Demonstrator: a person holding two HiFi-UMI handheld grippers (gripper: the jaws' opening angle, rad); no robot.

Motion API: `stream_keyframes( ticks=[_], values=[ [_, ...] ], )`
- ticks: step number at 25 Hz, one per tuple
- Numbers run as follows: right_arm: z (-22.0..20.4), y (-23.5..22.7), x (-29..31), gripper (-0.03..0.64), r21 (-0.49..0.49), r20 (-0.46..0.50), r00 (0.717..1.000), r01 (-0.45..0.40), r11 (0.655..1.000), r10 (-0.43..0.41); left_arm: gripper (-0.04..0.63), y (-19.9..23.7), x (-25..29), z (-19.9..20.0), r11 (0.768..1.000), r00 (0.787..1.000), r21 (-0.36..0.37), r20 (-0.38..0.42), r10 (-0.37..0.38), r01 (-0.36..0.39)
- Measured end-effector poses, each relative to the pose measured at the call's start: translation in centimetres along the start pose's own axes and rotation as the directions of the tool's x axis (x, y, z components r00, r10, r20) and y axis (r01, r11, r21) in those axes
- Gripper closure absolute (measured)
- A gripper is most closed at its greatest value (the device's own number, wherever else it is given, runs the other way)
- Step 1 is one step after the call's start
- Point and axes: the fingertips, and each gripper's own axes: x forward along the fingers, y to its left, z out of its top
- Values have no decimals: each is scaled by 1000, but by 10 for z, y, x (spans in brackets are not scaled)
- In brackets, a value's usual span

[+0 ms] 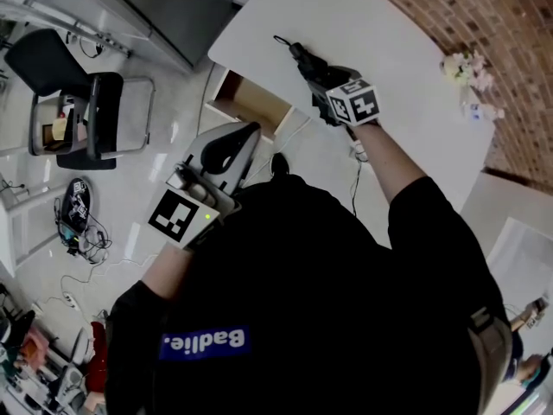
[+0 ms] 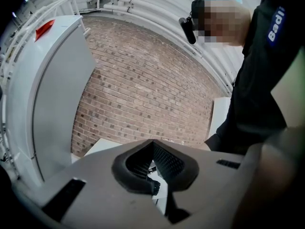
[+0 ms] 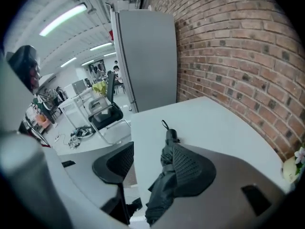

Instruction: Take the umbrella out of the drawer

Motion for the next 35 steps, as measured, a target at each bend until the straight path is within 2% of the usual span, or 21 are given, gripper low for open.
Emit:
stream_keyframes(
  ticks=[3, 7, 10, 19, 26, 30, 35],
  values=[
    [10, 31, -9, 347, -20, 35, 998, -49, 999, 49, 595, -1, -6, 0, 1000, 1000, -1, 0, -1, 1],
    [19, 73, -18, 422, -46, 61, 989, -129, 991, 132, 595, -2, -12, 0, 1000, 1000, -3, -1, -3, 3],
    [25, 96, -23, 439, -52, 74, 981, -178, 983, 182, 595, -2, -18, -1, 1000, 1000, -4, 0, 0, 0],
    [47, 133, -48, 522, -66, 174, 959, -214, 975, 222, 595, 0, -28, -3, 1000, 1000, -5, 8, 7, -7],
    [58, 154, -58, 569, -68, 198, 944, -256, 964, 264, 595, 5, -31, -2, 1000, 1000, -8, 10, 19, -19],
    [74, 166, -69, 581, -76, 233, 929, -276, 958, 286, 595, 9, -31, -1, 1000, 1000, -13, 15, 27, -26],
    [92, 184, -92, 588, -110, 284, 898, -318, 942, 336, 595, 11, -28, -2, 999, 999, -14, 12, 29, -29]
  ],
)
